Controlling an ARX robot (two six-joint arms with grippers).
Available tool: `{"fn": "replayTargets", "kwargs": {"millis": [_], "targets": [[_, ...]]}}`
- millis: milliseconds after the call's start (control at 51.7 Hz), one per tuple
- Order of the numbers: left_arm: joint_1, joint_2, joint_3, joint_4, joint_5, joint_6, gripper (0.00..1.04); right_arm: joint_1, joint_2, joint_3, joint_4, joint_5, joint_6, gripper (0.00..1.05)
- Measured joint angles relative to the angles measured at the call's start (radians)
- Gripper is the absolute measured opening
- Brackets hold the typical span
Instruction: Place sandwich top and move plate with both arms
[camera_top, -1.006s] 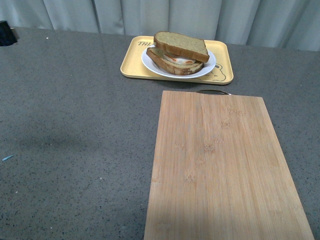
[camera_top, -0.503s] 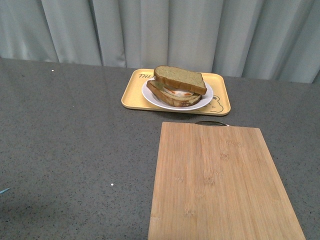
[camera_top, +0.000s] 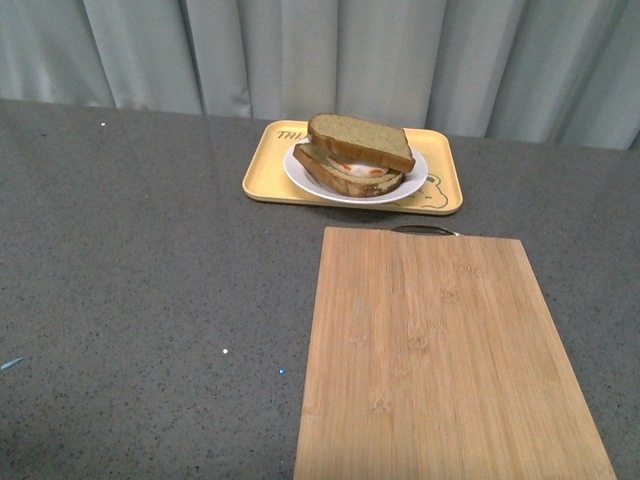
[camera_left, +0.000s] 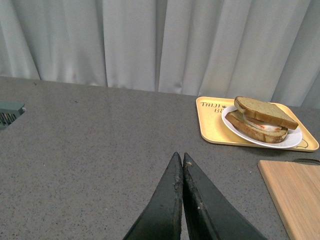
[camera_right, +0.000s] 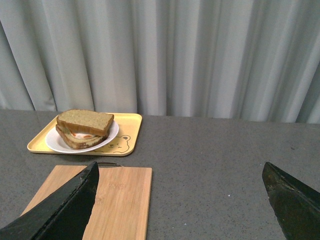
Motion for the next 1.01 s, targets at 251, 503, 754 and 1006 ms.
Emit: {"fn": "replayTargets", "kwargs": {"millis": [251, 503, 754, 1006], "targets": [[0.000, -0.161, -0.002, -0.141, 0.000, 0.000, 0.04, 0.000, 0.000, 0.000, 0.000, 0.000, 0.000, 0.95], [0.000, -0.319, -0.002, -0.288, 0.000, 0.000, 0.04, 0.000, 0.000, 0.000, 0.000, 0.000, 0.000, 0.95], [0.000, -0.434, -0.002, -0.399, 0.000, 0.000, 0.04, 0.000, 0.000, 0.000, 0.000, 0.000, 0.000, 0.95], [0.000, -0.518, -0.002, -0.482, 0.000, 0.000, 0.04, 0.000, 0.000, 0.000, 0.000, 0.000, 0.000, 0.95]]}}
